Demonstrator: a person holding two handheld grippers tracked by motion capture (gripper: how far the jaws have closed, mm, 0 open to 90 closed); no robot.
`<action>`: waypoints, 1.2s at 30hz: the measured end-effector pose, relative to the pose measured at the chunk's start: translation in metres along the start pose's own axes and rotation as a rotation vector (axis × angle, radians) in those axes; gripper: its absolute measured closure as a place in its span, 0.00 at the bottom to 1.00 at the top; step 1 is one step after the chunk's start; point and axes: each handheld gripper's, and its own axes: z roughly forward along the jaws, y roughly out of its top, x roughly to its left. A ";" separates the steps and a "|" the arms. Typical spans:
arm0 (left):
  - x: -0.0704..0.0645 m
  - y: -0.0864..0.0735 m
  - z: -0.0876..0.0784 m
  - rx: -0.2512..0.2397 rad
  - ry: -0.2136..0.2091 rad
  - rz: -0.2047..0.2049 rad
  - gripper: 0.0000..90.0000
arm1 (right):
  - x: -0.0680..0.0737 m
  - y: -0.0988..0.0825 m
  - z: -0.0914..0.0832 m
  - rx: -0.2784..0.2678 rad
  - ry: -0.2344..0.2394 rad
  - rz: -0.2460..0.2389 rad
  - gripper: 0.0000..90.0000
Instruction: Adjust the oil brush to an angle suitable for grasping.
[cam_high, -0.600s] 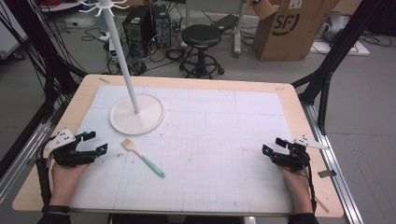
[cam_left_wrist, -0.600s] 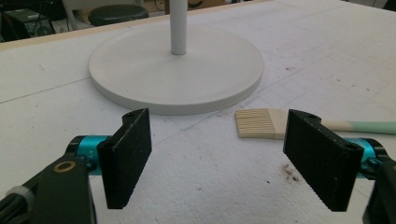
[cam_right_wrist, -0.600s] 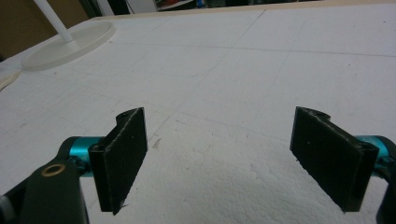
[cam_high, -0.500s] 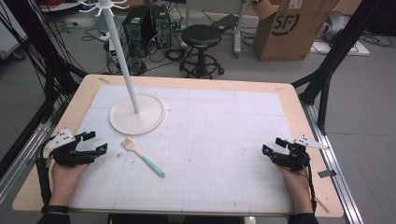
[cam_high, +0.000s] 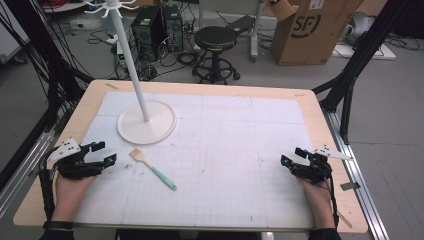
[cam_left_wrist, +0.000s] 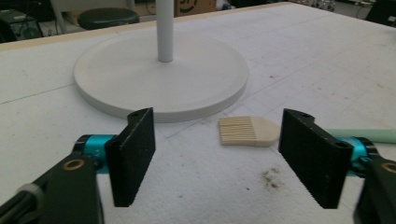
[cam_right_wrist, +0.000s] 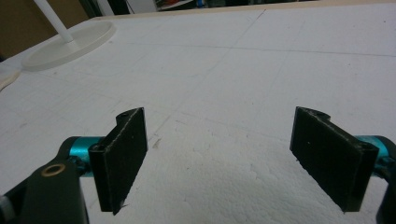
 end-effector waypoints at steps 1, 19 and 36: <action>-0.001 0.001 0.000 0.003 -0.008 -0.003 0.37 | 0.000 0.000 0.000 -0.001 0.001 0.002 0.20; -0.045 0.015 0.026 0.073 -0.250 0.065 0.89 | -0.001 0.000 0.000 0.002 0.000 -0.003 0.20; -0.092 0.015 0.061 0.206 -0.448 0.158 1.00 | -0.001 0.000 0.001 -0.001 0.001 -0.002 0.20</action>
